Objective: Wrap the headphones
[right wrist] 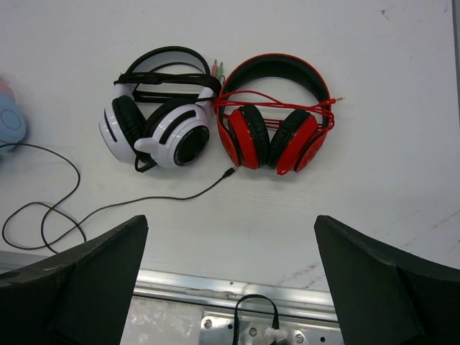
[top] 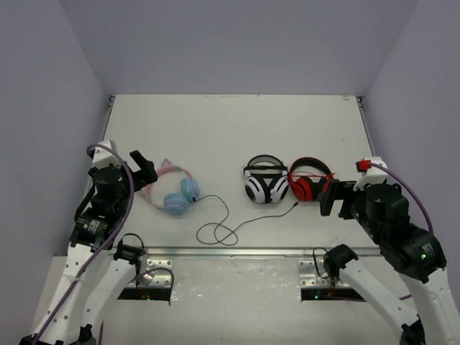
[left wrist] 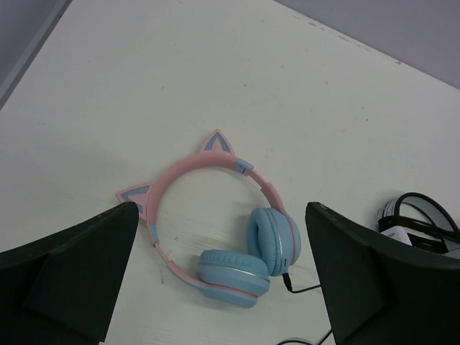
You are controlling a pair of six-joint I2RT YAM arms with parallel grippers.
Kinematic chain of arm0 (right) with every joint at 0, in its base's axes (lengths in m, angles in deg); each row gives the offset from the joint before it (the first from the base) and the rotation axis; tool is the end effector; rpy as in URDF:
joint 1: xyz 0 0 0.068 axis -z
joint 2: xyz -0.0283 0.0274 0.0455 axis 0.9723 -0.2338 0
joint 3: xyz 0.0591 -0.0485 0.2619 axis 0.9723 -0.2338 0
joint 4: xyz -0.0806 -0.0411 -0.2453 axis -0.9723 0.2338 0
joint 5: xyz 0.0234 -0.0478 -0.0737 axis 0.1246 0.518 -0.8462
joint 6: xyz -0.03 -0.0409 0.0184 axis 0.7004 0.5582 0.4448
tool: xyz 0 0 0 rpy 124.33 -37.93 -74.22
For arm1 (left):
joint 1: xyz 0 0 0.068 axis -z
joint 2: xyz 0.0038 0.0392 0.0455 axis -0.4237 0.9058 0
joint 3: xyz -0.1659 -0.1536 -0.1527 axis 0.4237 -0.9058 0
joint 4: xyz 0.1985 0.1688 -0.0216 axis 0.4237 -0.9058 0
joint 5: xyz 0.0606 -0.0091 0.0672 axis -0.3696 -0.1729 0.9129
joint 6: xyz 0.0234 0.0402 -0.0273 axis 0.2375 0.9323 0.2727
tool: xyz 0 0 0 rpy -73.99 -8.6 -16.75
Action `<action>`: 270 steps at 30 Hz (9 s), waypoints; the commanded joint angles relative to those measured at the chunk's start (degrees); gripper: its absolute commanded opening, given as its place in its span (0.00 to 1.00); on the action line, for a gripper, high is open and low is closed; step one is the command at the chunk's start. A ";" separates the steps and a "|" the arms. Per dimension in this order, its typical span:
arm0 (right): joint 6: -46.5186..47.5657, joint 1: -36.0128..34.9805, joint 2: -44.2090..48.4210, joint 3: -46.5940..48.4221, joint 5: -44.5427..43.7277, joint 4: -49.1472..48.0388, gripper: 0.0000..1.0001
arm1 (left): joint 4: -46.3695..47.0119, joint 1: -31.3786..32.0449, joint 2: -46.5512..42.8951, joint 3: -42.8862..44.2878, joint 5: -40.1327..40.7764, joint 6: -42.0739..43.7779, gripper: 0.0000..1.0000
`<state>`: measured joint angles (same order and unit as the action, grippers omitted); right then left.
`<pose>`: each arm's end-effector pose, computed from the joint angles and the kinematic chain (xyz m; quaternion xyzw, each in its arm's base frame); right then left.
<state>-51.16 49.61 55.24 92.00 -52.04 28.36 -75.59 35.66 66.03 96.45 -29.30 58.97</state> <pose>0.0608 0.0179 0.3578 0.0581 0.8519 0.0877 0.5130 0.1212 -0.0111 0.3181 -0.1697 0.8010 -0.0255 0.5736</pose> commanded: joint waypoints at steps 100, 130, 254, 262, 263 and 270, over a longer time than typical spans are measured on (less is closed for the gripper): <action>-1.61 -5.82 0.44 -6.69 41.22 -22.16 0.99 | 6.92 -11.38 64.19 15.47 -13.60 13.86 0.00; 11.22 -10.91 -39.54 10.70 41.77 -47.39 0.99 | -11.71 -1.98 4.99 35.75 -27.54 9.29 0.00; 4.63 -23.22 -49.40 20.30 -9.66 -27.00 0.01 | 12.54 42.94 23.89 14.85 -17.44 22.46 0.00; 5.07 -23.22 -51.68 21.17 -12.22 -26.57 0.01 | 15.35 43.11 19.75 14.41 -19.91 22.11 0.00; 4.98 -23.22 -51.86 21.25 -12.04 -26.57 0.01 | 15.35 43.11 19.84 14.76 -19.91 22.11 0.00; 7.61 -23.14 -49.93 16.09 -0.99 -32.35 0.01 | 17.01 43.20 18.26 15.47 -19.38 22.11 0.00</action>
<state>-45.15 26.09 4.12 110.40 -57.48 2.59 -68.86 77.86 87.71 109.18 -43.90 83.08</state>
